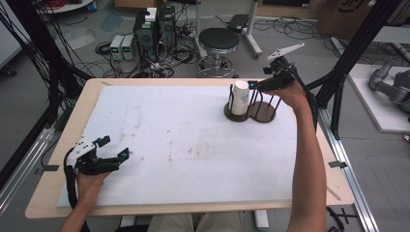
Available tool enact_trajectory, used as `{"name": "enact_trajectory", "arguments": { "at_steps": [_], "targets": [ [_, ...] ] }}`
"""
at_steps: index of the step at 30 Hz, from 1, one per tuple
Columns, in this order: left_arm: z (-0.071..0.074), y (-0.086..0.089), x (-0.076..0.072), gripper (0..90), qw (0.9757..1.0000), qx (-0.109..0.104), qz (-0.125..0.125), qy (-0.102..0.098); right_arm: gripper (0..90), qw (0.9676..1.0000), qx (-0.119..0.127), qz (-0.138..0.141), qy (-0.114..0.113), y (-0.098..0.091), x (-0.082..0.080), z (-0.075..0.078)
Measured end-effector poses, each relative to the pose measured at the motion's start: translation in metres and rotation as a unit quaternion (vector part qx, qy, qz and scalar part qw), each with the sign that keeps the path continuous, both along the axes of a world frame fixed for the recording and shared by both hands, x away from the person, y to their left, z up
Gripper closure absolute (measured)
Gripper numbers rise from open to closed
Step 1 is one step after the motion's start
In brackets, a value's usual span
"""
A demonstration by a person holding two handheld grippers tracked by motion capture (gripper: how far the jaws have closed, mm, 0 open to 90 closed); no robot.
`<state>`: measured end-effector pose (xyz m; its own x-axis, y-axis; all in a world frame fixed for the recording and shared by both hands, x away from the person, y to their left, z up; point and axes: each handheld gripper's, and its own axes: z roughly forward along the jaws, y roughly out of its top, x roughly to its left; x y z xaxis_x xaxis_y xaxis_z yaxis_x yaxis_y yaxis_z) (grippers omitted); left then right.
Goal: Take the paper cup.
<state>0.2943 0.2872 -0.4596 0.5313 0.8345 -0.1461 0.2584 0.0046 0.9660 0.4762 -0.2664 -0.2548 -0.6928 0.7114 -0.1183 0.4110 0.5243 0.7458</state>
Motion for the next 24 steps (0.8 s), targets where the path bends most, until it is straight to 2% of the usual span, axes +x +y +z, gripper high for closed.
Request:
{"name": "enact_trajectory", "arguments": {
  "at_steps": [6,9,10,12,14,17,19,24],
  "targets": [
    [0.0,0.0,0.0,3.8,1.0,-0.001,0.001,0.002,13.8,0.9988,-0.044,0.015,0.018,0.017,0.02,0.007],
    [0.0,0.0,0.0,3.8,1.0,-0.001,0.002,0.002,13.8,0.9983,-0.05,0.017,0.025,0.02,0.026,0.009],
    [0.0,0.0,0.0,3.8,1.0,-0.001,0.002,0.003,13.8,0.9977,-0.062,0.014,0.024,0.025,0.033,0.012],
    [0.0,0.0,0.001,3.8,1.0,-0.001,0.001,0.002,13.8,0.9976,-0.063,0.016,0.025,0.027,0.036,0.012],
    [0.0,0.0,0.001,3.8,1.0,-0.003,-0.002,0.002,13.8,0.996,-0.079,0.018,0.038,0.032,0.046,0.012],
    [0.0,0.0,0.0,3.8,1.0,-0.002,-0.004,-0.001,13.8,0.9948,-0.085,0.017,0.053,0.034,0.05,0.011],
    [0.0,0.0,0.0,3.8,1.0,-0.003,-0.006,-0.002,13.8,0.992,-0.104,0.029,0.066,0.036,0.056,0.007],
    [0.0,0.0,0.0,3.8,1.0,-0.004,-0.007,-0.002,13.8,0.9894,-0.122,0.028,0.074,0.036,0.061,0.003]
  ]
}}
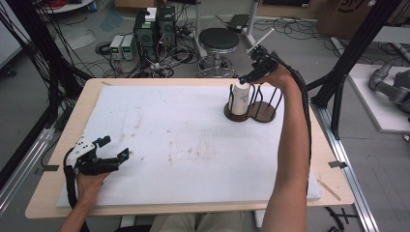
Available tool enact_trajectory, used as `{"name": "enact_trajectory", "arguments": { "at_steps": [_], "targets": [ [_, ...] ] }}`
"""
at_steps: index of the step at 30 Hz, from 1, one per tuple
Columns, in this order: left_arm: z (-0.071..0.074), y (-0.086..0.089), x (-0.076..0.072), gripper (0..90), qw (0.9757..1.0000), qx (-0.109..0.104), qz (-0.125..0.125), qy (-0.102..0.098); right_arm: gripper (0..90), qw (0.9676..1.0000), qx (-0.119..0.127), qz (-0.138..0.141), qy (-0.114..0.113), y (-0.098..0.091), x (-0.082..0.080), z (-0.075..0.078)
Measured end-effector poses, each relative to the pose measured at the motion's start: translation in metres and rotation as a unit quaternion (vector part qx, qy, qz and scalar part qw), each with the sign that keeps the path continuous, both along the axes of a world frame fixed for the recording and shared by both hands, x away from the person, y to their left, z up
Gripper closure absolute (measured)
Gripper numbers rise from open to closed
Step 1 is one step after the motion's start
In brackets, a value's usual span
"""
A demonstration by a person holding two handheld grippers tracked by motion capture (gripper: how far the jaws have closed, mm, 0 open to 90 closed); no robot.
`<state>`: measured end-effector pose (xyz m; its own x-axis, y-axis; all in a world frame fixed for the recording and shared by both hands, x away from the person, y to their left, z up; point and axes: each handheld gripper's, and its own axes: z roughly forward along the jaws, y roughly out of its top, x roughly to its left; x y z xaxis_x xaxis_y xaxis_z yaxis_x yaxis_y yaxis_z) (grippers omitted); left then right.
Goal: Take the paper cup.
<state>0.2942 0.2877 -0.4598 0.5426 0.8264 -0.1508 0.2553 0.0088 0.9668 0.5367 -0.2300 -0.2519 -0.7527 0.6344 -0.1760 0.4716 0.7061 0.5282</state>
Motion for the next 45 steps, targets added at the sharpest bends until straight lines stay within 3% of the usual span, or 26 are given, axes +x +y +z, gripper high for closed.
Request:
{"name": "enact_trajectory", "arguments": {
  "at_steps": [10,31,45],
  "targets": [
    [0.0,0.0,0.0,3.8,1.0,0.002,0.001,0.002,13.9,0.9985,-0.042,0.01,0.034,0.01,0.016,-0.022],
    [0.0,-0.001,-0.001,3.8,1.0,0.008,0.0,-0.002,14.6,0.995,-0.07,0.001,0.071,0.015,0.028,-0.048],
    [0.0,-0.002,-0.001,3.8,1.0,0.009,0.0,-0.002,33.1,0.9928,-0.074,-0.003,0.094,0.016,0.033,-0.055]
  ]
}}
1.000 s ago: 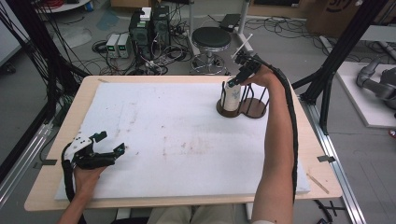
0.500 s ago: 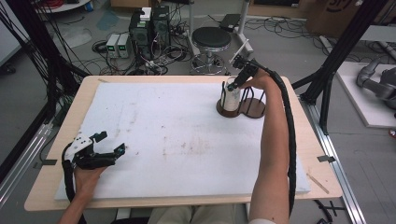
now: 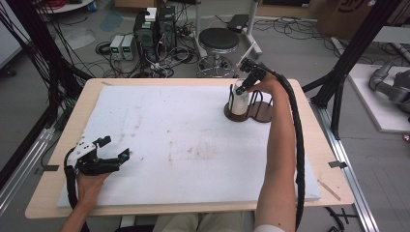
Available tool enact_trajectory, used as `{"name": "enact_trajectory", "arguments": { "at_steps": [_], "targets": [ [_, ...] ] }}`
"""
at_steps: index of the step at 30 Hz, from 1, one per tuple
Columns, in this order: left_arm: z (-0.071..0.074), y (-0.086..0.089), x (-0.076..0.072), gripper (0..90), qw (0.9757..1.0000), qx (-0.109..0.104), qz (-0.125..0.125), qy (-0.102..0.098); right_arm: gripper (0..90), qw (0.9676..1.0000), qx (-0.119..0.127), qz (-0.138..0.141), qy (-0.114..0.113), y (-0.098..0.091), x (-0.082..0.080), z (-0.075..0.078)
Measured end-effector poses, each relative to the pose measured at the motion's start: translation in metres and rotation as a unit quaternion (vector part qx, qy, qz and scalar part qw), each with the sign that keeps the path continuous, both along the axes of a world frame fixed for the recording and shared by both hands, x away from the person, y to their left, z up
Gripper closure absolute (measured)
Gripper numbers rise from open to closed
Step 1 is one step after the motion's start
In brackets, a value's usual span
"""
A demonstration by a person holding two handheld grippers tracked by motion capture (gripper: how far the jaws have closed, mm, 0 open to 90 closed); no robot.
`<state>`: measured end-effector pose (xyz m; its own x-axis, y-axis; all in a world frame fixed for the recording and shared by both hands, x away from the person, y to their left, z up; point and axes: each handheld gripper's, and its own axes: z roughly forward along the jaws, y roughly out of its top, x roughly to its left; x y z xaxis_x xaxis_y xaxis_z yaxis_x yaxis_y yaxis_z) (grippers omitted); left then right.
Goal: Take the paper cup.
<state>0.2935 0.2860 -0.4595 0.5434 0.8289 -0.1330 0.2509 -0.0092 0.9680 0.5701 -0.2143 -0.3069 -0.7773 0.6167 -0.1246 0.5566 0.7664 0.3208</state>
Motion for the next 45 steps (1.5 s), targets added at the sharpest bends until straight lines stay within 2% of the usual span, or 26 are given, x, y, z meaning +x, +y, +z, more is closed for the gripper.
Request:
{"name": "enact_trajectory", "arguments": {
  "at_steps": [23,37,40,44,45],
  "targets": [
    [0.0,-0.001,0.0,3.8,1.0,0.004,0.001,0.0,35.3,0.9999,0.011,0.0,0.007,0.0,-0.003,0.004],
    [0.0,-0.001,0.0,3.8,1.0,0.004,0.001,0.0,35.8,0.9998,0.019,-0.001,-0.009,-0.003,-0.008,0.024],
    [0.0,-0.001,0.0,3.8,1.0,0.005,0.001,0.0,36.3,0.9993,0.035,-0.005,-0.014,-0.005,-0.011,0.032],
    [0.0,-0.001,0.0,3.8,1.0,0.004,0.002,0.0,36.6,0.9991,0.039,-0.005,-0.016,-0.01,-0.013,0.036],
    [0.0,-0.001,0.0,3.8,1.0,0.004,0.002,-0.001,36.7,0.9988,0.046,-0.005,-0.015,-0.01,-0.014,0.037]
  ]
}}
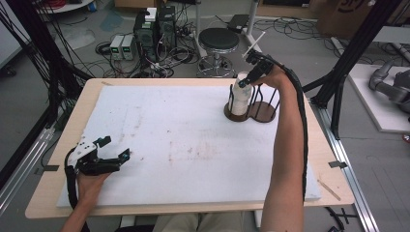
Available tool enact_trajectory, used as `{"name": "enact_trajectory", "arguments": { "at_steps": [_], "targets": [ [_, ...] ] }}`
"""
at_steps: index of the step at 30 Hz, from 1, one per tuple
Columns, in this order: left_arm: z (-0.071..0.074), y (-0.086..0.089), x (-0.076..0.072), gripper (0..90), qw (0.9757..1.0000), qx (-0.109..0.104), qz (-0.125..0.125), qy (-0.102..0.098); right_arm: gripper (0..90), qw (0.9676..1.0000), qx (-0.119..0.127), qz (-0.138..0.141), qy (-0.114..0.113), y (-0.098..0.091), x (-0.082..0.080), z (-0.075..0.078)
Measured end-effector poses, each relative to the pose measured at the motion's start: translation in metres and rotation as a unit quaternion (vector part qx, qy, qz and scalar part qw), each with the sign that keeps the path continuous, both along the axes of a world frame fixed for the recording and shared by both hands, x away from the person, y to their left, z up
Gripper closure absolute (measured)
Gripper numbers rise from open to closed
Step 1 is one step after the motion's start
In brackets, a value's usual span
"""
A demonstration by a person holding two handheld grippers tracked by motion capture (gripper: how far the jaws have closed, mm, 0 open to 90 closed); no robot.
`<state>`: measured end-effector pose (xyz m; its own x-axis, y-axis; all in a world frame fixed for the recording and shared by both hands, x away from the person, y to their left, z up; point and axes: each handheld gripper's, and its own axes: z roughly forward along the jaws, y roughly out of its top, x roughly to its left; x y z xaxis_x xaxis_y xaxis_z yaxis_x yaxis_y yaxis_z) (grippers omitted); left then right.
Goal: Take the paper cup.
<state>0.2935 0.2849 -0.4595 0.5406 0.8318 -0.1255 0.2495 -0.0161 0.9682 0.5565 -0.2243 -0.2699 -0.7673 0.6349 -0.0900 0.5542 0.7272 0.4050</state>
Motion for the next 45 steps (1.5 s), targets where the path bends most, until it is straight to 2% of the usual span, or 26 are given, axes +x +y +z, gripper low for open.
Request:
{"name": "enact_trajectory", "arguments": {
  "at_steps": [3,9,13,15,17,20,26,28,33,34,36,37,38,45],
  "targets": [
    [0.0,0.0,0.0,3.8,1.0,0.0,0.001,0.0,36.8,0.9999,0.01,0.003,-0.007,-0.001,-0.001,0.003],
    [0.0,0.0,0.0,3.8,1.0,0.003,0.0,0.0,36.7,0.9999,0.007,0.004,-0.012,-0.003,-0.003,0.011],
    [0.0,0.0,0.0,3.8,1.0,0.001,0.0,-0.001,36.7,0.9997,0.007,0.005,-0.024,-0.002,-0.006,0.026],
    [0.0,0.0,0.0,3.8,1.0,0.003,-0.001,-0.001,36.7,0.9996,0.008,0.005,-0.025,-0.002,-0.007,0.029],
    [0.0,0.0,0.0,3.8,1.0,0.001,0.0,-0.001,36.7,0.9991,0.022,0.005,-0.035,-0.003,-0.009,0.035],
    [0.0,0.0,0.0,3.8,1.0,0.001,0.0,-0.001,36.7,0.9991,0.017,0.002,-0.038,-0.002,-0.011,0.043],
    [0.0,0.0,0.0,3.7,1.0,0.001,0.0,0.0,36.7,0.9981,0.027,0.004,-0.056,-0.002,-0.016,0.06],
    [0.0,0.0,0.0,3.8,1.0,0.0,0.0,0.001,36.7,0.9974,0.036,0.003,-0.062,-0.003,-0.018,0.064],
    [0.0,0.0,0.0,3.8,1.0,0.001,-0.001,0.0,36.5,0.9972,0.039,0.005,-0.063,-0.004,-0.022,0.066],
    [0.0,0.0,0.0,3.8,1.0,0.001,0.0,0.001,36.5,0.996,0.055,0.013,-0.068,-0.005,-0.027,0.068],
    [0.0,0.0,0.0,3.8,1.0,0.0,-0.001,0.002,36.5,0.9952,0.06,0.019,-0.075,-0.005,-0.029,0.07],
    [0.0,0.0,0.0,3.8,1.0,-0.001,-0.001,0.003,36.5,0.9936,0.075,0.025,-0.082,-0.007,-0.036,0.074],
    [0.0,0.0,0.0,3.8,1.0,-0.001,0.0,0.003,36.5,0.9936,0.075,0.025,-0.082,-0.007,-0.036,0.074],
    [0.0,0.0,0.0,3.8,1.0,0.0,0.0,0.001,36.5,0.9831,0.134,0.04,-0.118,-0.017,-0.061,0.087]
  ]
}}
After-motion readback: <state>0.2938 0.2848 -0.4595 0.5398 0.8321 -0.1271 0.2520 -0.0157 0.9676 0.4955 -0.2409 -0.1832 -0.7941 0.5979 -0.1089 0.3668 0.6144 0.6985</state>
